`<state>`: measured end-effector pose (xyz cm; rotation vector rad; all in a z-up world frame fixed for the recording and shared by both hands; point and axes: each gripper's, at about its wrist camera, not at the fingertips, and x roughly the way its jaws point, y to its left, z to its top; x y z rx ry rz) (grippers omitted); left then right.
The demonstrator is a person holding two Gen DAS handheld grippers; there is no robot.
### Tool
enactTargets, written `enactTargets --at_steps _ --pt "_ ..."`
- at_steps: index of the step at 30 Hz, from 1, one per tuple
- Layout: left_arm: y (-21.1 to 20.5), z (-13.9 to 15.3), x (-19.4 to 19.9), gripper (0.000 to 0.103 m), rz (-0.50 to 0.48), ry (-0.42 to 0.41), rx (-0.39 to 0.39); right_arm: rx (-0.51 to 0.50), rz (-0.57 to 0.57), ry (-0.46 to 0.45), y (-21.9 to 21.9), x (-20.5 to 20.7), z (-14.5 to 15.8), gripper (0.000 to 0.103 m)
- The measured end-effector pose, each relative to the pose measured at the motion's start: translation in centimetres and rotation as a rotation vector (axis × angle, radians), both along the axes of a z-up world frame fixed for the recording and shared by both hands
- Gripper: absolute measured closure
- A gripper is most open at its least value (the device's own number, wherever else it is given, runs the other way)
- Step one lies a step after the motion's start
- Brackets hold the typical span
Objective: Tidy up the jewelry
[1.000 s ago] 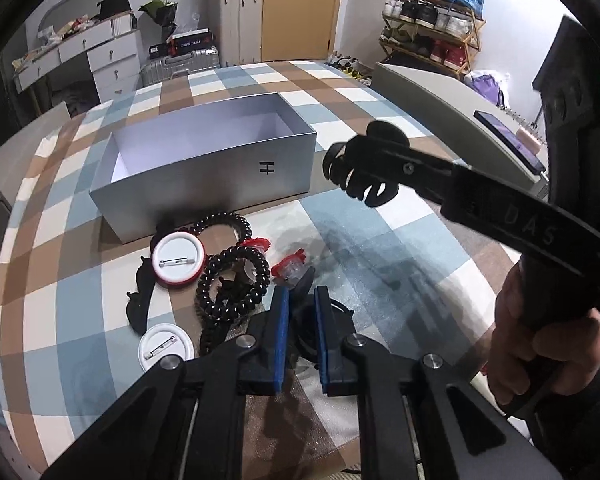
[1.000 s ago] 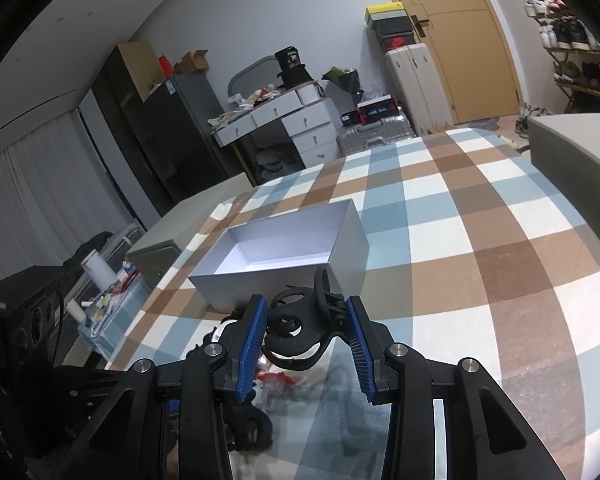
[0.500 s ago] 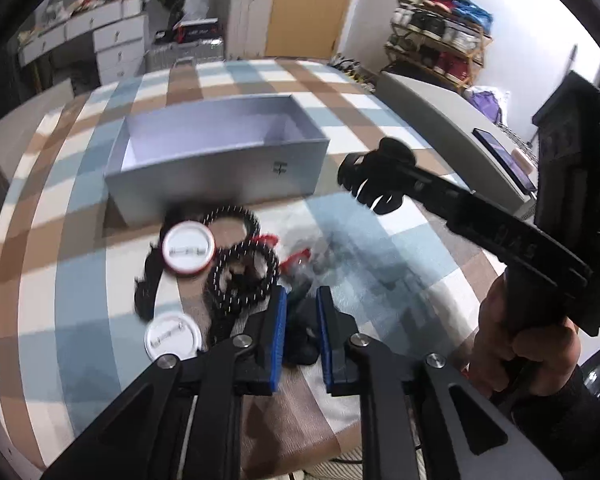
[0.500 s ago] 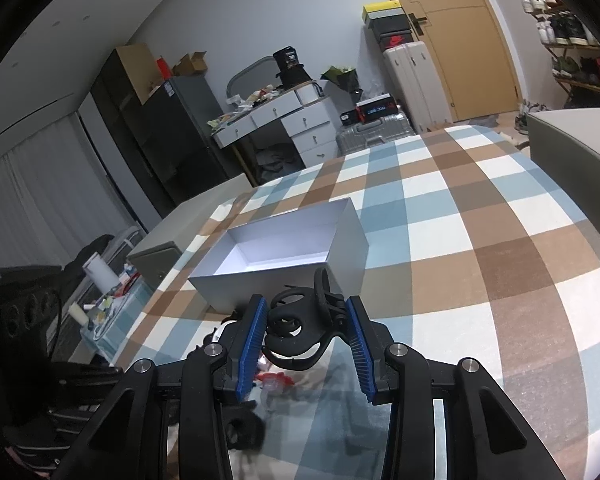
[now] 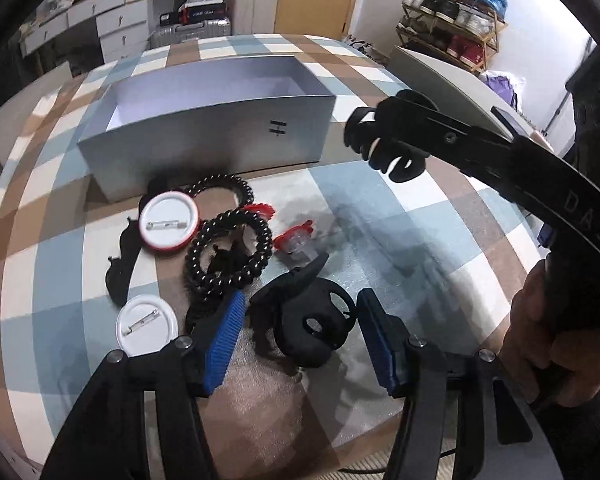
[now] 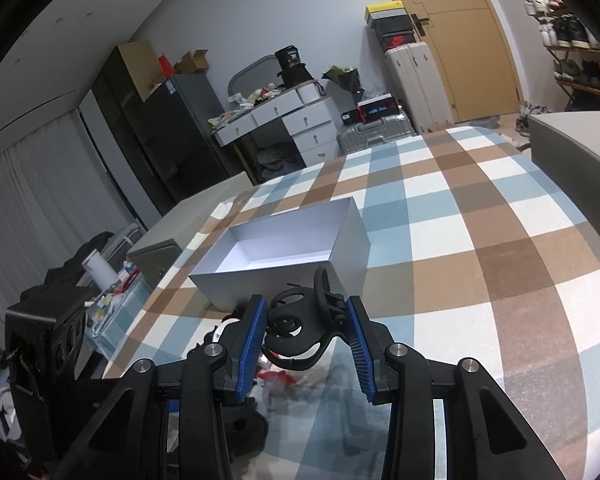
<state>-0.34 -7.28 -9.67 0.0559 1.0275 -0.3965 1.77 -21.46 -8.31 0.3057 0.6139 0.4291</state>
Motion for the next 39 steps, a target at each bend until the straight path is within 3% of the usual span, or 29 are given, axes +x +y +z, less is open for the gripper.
enactTargets --at_steps 2,3,4,5,10,19,27,31,39 --pt "-0.5 0.0 -0.3 0.051 -0.023 -0.016 0.029 0.001 -0.001 0.006 -0.1 0.1 -0.1 0.064" --pt "-0.7 -0.1 -0.4 0.056 -0.031 -0.017 0.033 0.001 -0.001 0.008 0.0 0.2 -0.2 0.064" --pt "-0.9 -0.1 -0.6 0.073 -0.051 -0.011 0.026 0.0 0.0 0.01 0.0 0.2 -0.2 0.064" --pt "-1.0 -0.2 -0.7 0.077 -0.06 -0.005 0.026 -0.001 0.001 0.011 0.0 0.3 -0.2 0.064" --pt "-0.4 0.1 -0.7 0.077 -0.073 -0.011 -0.006 -0.007 0.002 0.012 0.1 0.4 -0.2 0.064" --pt "2.3 4.3 -1.1 0.077 -0.044 -0.144 -0.058 0.001 0.024 -0.046 0.4 0.8 1.3 0.064" --pt "5.8 7.2 3.7 0.077 0.06 -0.24 -0.094 0.047 0.093 -0.074 1.8 4.1 3.1 0.064" --pt "6.3 6.8 6.3 0.077 0.077 -0.236 -0.125 0.07 0.116 -0.035 2.5 7.0 3.1 0.064" --pt "6.4 5.1 9.5 0.077 0.048 -0.149 -0.191 0.025 0.151 0.022 4.3 10.7 2.3 0.064"
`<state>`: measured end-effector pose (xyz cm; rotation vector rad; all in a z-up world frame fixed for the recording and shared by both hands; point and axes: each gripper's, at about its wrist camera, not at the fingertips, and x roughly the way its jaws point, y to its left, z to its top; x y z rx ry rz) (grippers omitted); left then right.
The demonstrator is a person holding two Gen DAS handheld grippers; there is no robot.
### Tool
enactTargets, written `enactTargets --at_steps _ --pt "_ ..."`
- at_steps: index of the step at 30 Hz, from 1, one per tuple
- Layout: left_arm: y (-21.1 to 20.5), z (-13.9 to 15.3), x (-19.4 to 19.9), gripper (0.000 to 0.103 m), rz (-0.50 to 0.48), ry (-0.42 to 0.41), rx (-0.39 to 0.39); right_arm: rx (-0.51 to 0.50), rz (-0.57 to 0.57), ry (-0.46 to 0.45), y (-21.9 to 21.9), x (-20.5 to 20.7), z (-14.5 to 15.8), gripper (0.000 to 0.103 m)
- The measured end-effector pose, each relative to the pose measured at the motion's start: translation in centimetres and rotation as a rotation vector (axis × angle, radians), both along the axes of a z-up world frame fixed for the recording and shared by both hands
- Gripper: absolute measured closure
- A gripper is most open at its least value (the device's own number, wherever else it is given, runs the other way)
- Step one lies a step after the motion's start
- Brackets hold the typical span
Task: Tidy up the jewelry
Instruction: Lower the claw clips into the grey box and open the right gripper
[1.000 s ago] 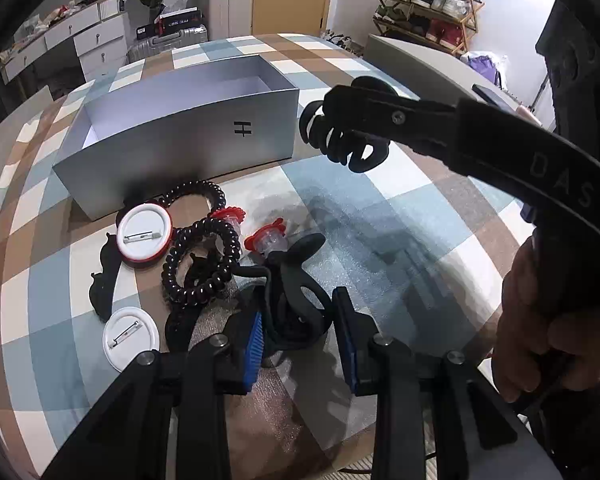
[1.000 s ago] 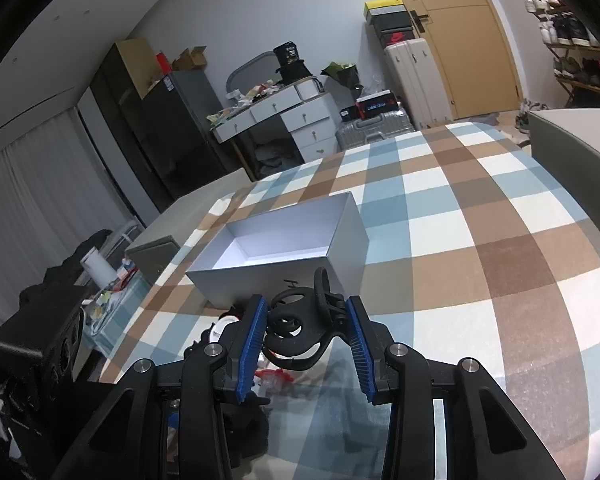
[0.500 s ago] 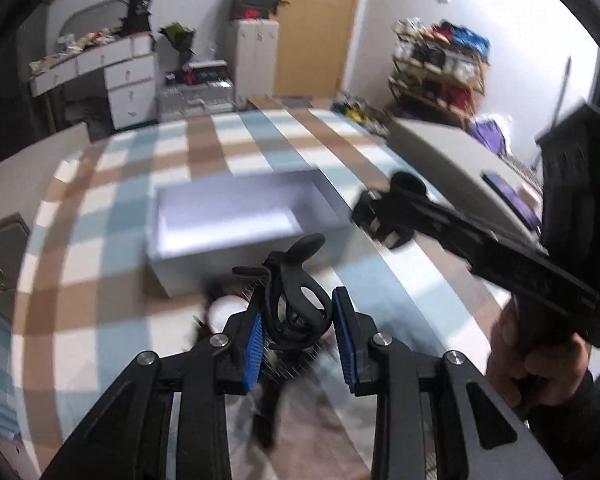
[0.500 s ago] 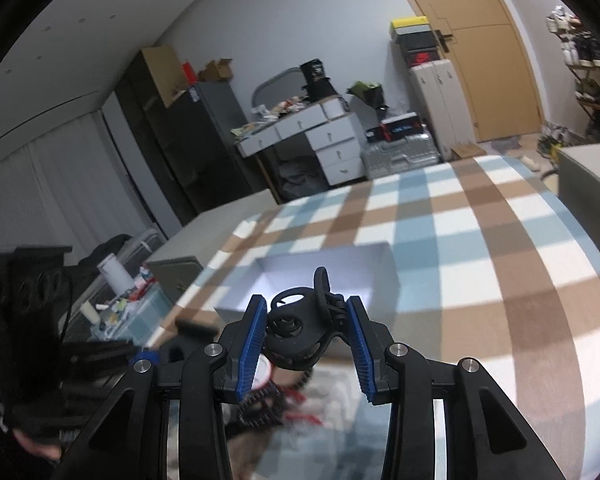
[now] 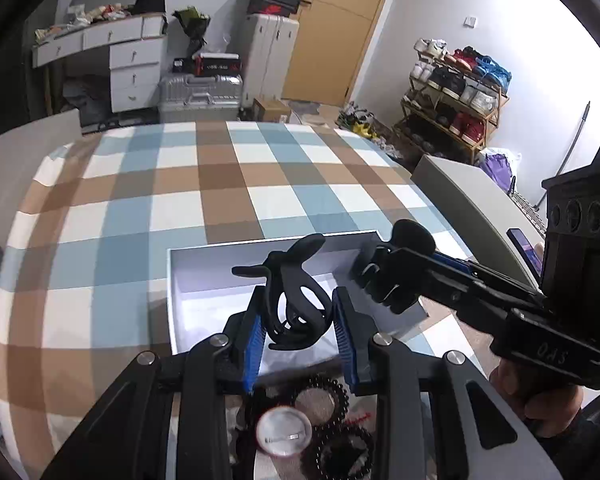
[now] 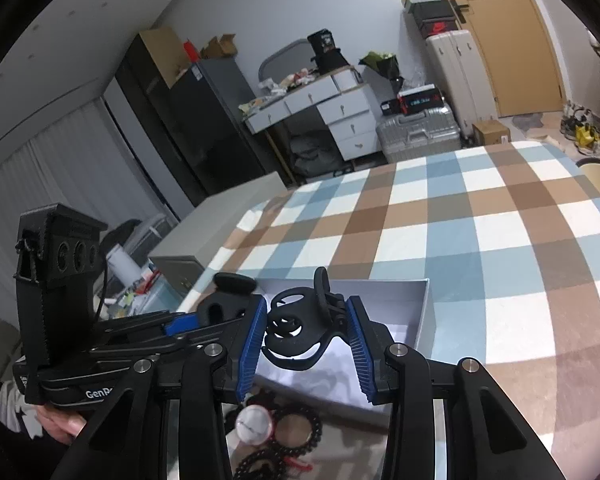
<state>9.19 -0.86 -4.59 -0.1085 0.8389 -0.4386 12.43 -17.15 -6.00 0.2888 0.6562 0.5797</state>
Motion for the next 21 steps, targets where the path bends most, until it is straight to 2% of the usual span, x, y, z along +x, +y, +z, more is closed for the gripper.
enactTargets --at_steps 12,21 --pt "-0.3 -1.4 1.9 0.077 -0.023 0.081 -0.009 -0.059 0.007 0.087 1.1 2.7 -2.4 0.063" --pt "0.0 -1.6 2.4 0.076 -0.025 0.11 -0.015 -0.067 -0.013 0.105 1.4 3.3 -2.5 0.062"
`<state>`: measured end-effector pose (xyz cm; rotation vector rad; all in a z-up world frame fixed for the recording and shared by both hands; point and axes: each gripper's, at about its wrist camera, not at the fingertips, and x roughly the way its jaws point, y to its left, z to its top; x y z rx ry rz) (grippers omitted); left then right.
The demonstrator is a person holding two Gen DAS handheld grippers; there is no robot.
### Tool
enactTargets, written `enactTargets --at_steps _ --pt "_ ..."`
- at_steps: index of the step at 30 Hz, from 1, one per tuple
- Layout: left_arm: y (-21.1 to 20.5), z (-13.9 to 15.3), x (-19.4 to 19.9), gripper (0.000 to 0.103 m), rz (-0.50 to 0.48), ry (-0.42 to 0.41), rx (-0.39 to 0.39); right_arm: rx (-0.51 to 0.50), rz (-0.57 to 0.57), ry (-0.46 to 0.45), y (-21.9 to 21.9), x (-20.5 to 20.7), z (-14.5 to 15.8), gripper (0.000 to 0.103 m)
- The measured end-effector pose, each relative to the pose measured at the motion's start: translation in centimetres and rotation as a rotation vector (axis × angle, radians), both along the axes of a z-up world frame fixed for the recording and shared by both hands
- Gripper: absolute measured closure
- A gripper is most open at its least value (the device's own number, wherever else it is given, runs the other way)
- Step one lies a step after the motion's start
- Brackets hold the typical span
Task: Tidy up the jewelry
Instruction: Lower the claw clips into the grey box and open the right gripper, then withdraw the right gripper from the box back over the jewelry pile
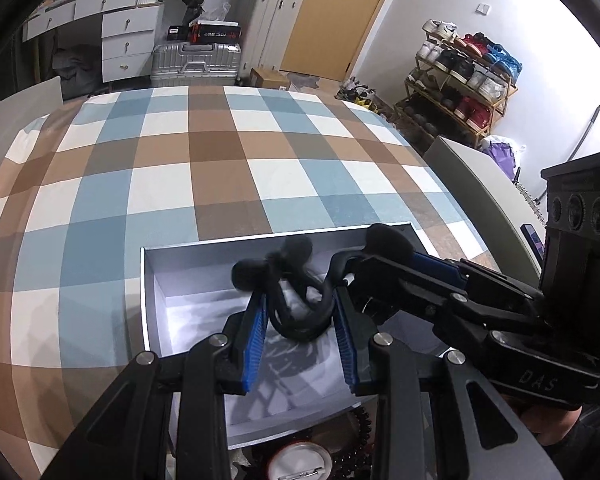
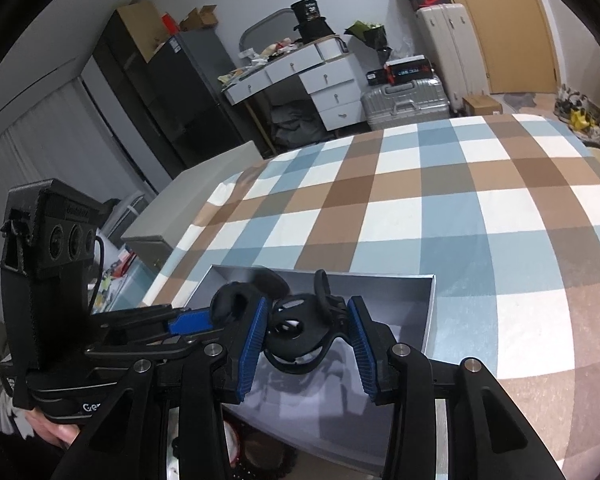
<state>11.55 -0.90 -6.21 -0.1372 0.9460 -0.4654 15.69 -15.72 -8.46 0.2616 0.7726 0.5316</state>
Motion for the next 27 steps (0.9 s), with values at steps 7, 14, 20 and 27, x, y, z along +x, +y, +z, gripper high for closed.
enactTargets --at_steps 7,14,20,27 --pt "1.1 0.6 -0.3 0.044 0.045 -0.002 -0.011 0.044 -0.036 -0.016 -1.4 -0.8 0.7 0.043" --pt "1.2 2.2 -2.0 0.044 0.048 -0.061 0.009 0.069 -0.06 -0.066 -2.3 -2.7 2.4 0.033" --pt "1.4 3.6 -3.7 0.041 0.078 -0.125 0.035 0.058 -0.075 -0.128 -2.6 -4.8 3.9 0.026" --pt "1.8 4.7 -5.8 0.035 0.123 -0.201 0.057 0.056 -0.074 -0.196 -2.6 -7.8 5.3 0.012"
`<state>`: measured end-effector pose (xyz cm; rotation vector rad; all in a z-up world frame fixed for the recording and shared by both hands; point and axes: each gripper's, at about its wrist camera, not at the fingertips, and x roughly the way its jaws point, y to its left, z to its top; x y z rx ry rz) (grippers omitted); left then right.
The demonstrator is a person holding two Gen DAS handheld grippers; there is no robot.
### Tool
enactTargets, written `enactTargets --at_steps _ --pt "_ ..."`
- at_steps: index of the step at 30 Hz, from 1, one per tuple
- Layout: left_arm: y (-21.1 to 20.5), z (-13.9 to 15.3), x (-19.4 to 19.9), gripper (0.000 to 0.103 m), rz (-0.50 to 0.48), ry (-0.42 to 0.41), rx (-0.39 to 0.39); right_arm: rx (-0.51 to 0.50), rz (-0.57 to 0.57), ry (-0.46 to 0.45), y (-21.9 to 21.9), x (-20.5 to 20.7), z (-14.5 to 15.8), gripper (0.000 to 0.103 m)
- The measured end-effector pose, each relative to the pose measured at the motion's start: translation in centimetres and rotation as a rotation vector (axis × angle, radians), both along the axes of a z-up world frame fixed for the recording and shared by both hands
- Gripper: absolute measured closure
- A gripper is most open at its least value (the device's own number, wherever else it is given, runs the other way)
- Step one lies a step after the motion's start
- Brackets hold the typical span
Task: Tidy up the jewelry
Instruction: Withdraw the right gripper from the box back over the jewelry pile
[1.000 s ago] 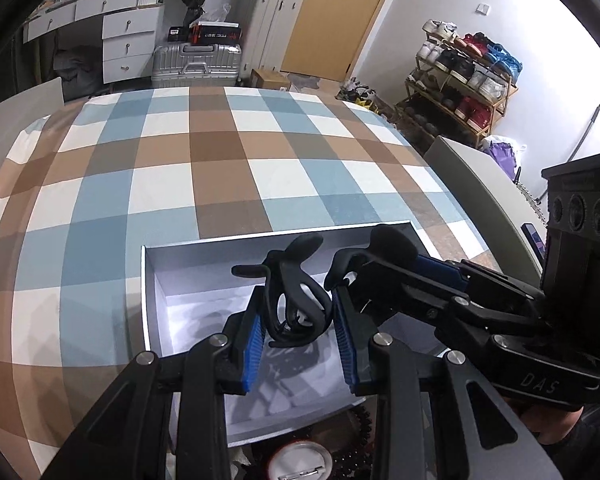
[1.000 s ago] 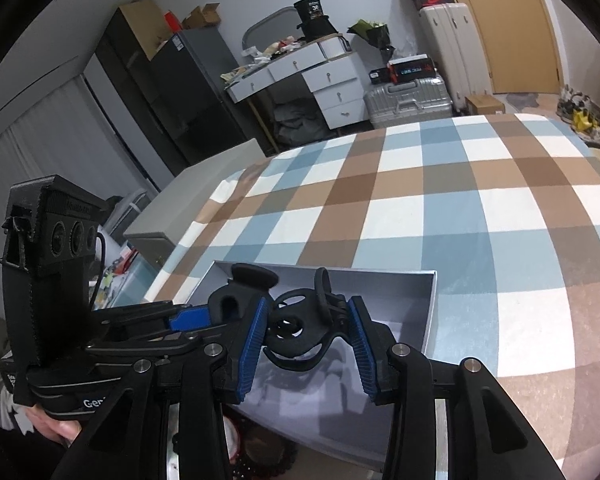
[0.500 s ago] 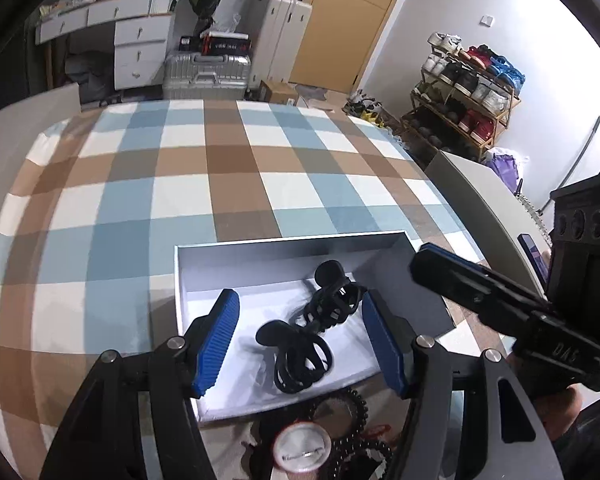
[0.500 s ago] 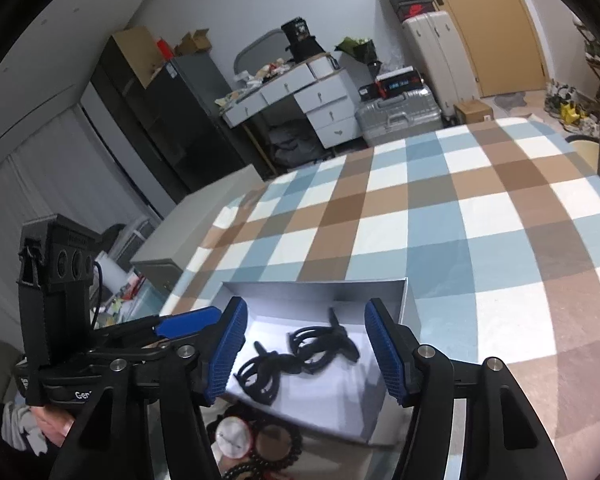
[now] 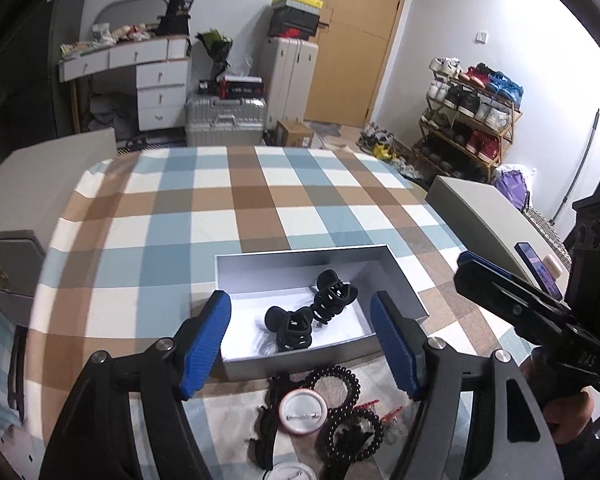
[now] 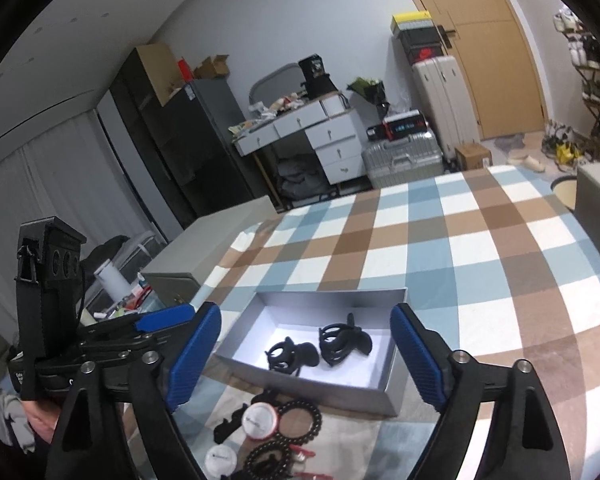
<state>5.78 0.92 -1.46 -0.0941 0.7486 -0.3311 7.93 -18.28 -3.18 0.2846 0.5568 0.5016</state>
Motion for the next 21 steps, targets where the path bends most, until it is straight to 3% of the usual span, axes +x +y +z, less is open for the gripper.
enactTargets --at_steps 5,9,12,17,21 --pt "0.7 0.6 -2.1 0.034 0.022 -0.068 0.0 -0.012 0.003 -0.063 0.3 -2.2 0.7 0.005" --pt "1.0 0.7 -3.5 0.022 0.045 -0.104 0.001 -0.024 -0.005 -0.1 0.3 -3.6 0.8 0.001" --pt "1.6 0.4 -4.1 0.021 0.076 -0.122 -0.003 -0.035 -0.014 -0.109 0.3 -4.4 0.7 0.0" --pt "2.6 -1.1 -4.8 0.02 0.102 -0.091 -0.03 -0.094 -0.014 -0.125 0.6 -6.1 0.2 0.0" --pt "2.8 -2.7 -5.9 0.011 0.131 -0.063 -0.008 -0.134 0.003 -0.109 1.1 -6.9 -0.8 0.0"
